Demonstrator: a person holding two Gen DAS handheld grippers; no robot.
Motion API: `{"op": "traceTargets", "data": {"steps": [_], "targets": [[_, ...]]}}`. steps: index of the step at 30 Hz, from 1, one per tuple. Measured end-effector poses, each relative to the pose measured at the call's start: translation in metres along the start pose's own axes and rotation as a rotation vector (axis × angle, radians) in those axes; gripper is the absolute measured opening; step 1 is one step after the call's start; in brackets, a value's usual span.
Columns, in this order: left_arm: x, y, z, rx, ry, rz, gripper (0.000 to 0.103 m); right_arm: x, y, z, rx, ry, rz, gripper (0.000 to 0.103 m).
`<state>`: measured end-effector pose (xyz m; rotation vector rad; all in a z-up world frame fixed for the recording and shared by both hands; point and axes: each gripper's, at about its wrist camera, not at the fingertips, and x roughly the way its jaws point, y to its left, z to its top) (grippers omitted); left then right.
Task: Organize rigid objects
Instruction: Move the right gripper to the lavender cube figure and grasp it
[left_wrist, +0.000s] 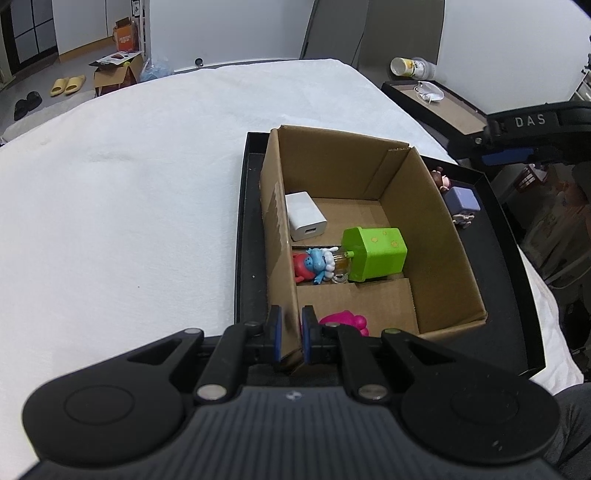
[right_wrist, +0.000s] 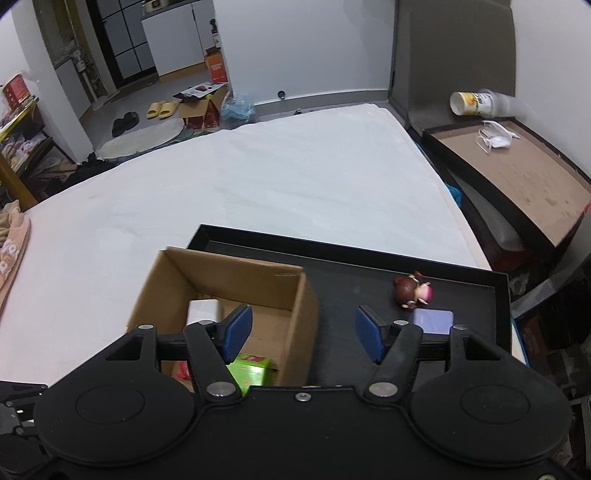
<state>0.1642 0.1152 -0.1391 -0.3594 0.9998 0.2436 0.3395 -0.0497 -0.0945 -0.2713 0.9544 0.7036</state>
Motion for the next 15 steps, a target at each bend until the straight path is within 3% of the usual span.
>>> {"op": "traceTargets", "data": {"steps": [12, 15], "targets": [[0.004, -0.006, 0.002, 0.004, 0.014, 0.036, 0.010, 0.008, -0.043, -0.010, 0.060, 0.004, -0.003, 0.065], [0.005, -0.008, 0.002, 0.009, 0.020, 0.046, 0.010, 0.011, -0.054, -0.012, 0.074, 0.004, -0.014, 0.071]]}}
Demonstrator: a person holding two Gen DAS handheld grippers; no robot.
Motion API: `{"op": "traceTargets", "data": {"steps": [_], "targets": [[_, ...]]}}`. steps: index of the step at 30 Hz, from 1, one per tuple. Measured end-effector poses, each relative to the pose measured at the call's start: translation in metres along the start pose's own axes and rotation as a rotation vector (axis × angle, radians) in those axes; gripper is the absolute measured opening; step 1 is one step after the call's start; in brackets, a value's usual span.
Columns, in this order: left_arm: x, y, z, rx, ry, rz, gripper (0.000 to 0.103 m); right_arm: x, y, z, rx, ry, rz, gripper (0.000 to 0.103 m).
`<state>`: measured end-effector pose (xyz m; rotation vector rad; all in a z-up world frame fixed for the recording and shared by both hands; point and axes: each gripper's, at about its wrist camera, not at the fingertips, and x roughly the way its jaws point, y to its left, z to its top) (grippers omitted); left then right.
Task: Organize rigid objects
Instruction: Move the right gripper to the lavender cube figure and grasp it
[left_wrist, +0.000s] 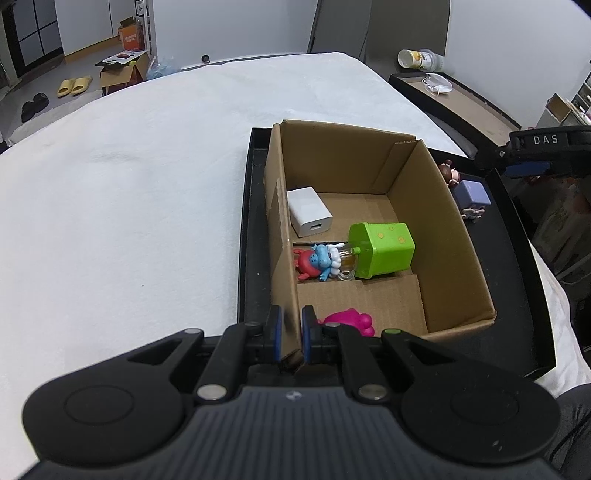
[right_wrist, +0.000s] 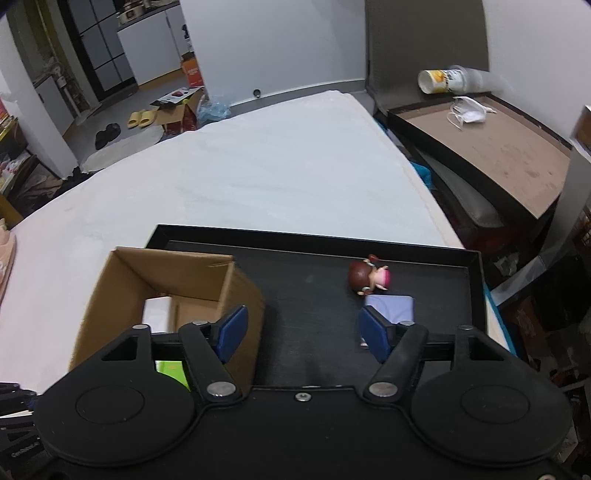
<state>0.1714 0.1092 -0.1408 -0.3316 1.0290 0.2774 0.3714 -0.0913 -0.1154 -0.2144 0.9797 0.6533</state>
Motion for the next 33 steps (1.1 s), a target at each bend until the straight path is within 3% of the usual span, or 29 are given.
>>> {"op": "traceTargets", "data": {"steps": [4, 20, 33], "targets": [[0.002, -0.003, 0.000, 0.011, 0.007, 0.016, 0.010, 0.006, -0.013, -0.001, 0.017, -0.006, -0.041, 0.081], [0.009, -0.010, 0.002, 0.019, 0.029, 0.054, 0.010, 0.048, -0.051, -0.009, 0.067, 0.055, -0.094, 0.084], [0.010, -0.010, 0.003, 0.019, 0.032, 0.061, 0.010, 0.079, -0.059, -0.011, 0.079, 0.121, -0.141, 0.084]]}}
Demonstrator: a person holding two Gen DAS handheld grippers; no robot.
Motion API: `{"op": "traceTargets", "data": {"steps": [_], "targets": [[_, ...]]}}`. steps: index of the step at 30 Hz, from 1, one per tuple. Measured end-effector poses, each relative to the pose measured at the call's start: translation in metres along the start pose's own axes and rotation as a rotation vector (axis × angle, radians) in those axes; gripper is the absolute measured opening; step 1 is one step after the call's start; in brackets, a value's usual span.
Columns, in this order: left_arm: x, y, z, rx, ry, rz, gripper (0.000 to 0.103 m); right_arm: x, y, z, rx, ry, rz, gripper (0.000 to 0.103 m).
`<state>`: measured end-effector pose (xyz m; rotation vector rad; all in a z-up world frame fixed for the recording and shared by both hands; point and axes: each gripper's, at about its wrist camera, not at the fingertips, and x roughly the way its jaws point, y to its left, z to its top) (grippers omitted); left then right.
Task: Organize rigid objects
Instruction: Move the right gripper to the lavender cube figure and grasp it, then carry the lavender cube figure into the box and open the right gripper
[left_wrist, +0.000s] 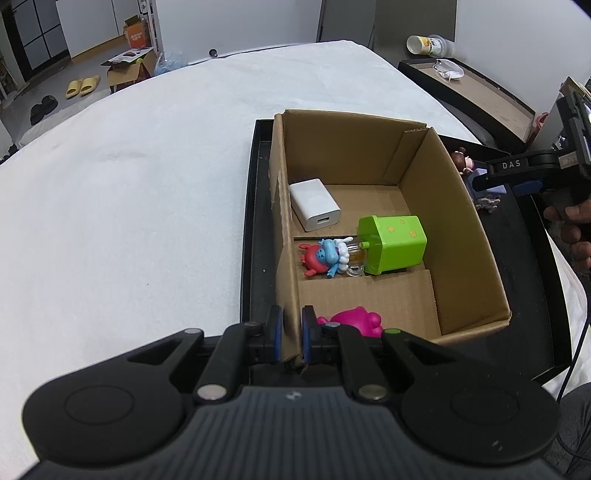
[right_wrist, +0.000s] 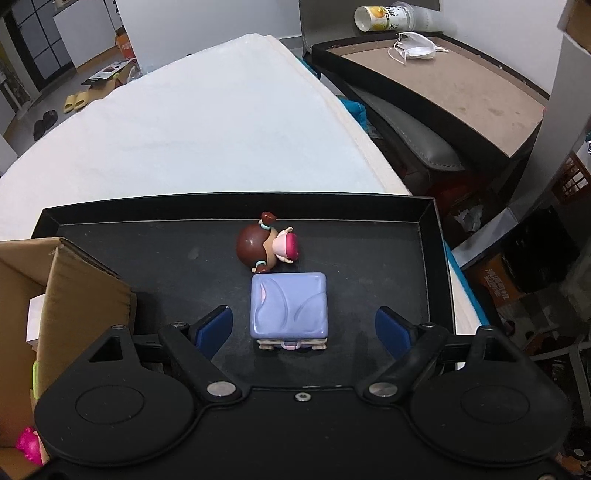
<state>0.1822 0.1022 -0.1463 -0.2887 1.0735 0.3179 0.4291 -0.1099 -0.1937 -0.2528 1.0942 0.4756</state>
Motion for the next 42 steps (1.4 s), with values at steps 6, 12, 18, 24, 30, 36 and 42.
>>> {"op": "traceTargets", "data": {"steps": [6, 12, 18, 24, 30, 36, 42], "targets": [[0.000, 0.000, 0.000, -0.003, 0.001, -0.002, 0.010, 0.002, 0.000, 0.000, 0.020, 0.025, -0.011, 0.043], [-0.002, 0.001, -0.001, -0.006, -0.005, -0.006, 0.010, -0.007, 0.001, -0.011, 0.005, 0.039, 0.001, 0.043], [-0.005, 0.002, -0.002, -0.013, -0.015, -0.016, 0.010, -0.027, 0.007, -0.014, -0.004, 0.017, 0.011, 0.043], [-0.008, 0.005, -0.003, -0.018, -0.027, -0.028, 0.010, -0.052, 0.016, -0.009, -0.019, -0.025, 0.033, 0.043], [-0.013, 0.006, -0.005, -0.013, -0.041, -0.038, 0.010, -0.073, 0.024, -0.002, -0.003, -0.058, 0.061, 0.043], [-0.014, 0.007, -0.006, -0.020, -0.046, -0.045, 0.010, -0.093, 0.038, 0.005, -0.024, -0.091, 0.072, 0.043], [-0.016, 0.008, -0.008, -0.012, -0.058, -0.050, 0.010, -0.108, 0.055, 0.012, -0.045, -0.121, 0.078, 0.043]]}}
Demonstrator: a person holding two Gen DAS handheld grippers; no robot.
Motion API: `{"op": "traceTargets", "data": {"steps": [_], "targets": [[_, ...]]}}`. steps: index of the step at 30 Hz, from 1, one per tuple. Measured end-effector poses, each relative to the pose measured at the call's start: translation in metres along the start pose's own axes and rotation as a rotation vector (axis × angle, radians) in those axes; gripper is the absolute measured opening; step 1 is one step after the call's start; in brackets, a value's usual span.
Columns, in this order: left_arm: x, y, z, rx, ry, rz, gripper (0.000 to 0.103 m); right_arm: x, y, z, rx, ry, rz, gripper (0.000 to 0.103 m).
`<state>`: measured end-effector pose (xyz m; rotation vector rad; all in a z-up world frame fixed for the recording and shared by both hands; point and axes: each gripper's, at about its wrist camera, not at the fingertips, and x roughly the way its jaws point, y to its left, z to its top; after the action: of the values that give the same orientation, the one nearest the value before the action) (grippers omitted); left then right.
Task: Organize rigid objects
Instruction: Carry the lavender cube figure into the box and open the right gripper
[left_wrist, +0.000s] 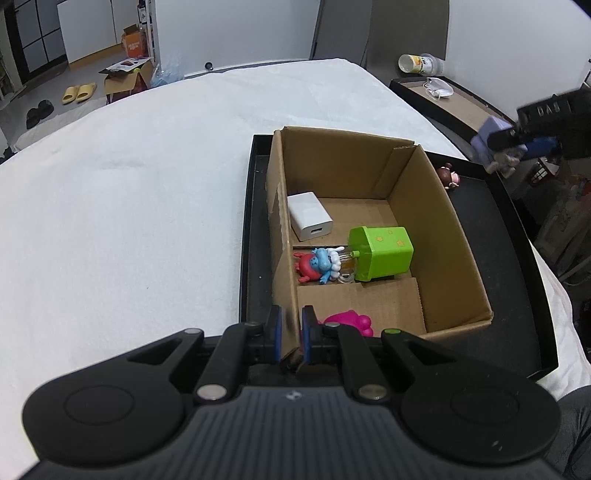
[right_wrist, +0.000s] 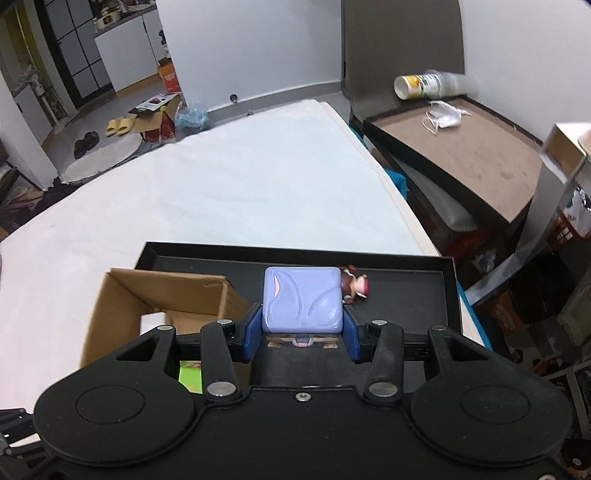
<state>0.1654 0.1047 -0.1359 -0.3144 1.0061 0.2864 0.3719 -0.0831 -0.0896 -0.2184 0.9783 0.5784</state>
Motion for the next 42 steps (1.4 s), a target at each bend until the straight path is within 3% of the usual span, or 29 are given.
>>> {"op": "traceTargets", "data": {"steps": [30, 33, 38, 42], "targets": [[-0.003, 0.014, -0.001, -0.016, -0.026, -0.078, 0.010, -0.004, 0.107, -0.002, -0.116, 0.021, 0.081, 0.044], [-0.002, 0.013, -0.002, -0.012, -0.018, -0.080, 0.010, -0.010, 0.103, 0.001, -0.089, -0.015, 0.093, 0.063], [-0.002, 0.015, -0.002, -0.027, -0.019, -0.087, 0.010, -0.016, 0.090, 0.001, -0.078, -0.037, 0.072, 0.065], [-0.001, 0.012, -0.002, -0.017, -0.018, -0.069, 0.010, -0.016, 0.073, -0.004, -0.058, -0.049, 0.039, 0.076]]}}
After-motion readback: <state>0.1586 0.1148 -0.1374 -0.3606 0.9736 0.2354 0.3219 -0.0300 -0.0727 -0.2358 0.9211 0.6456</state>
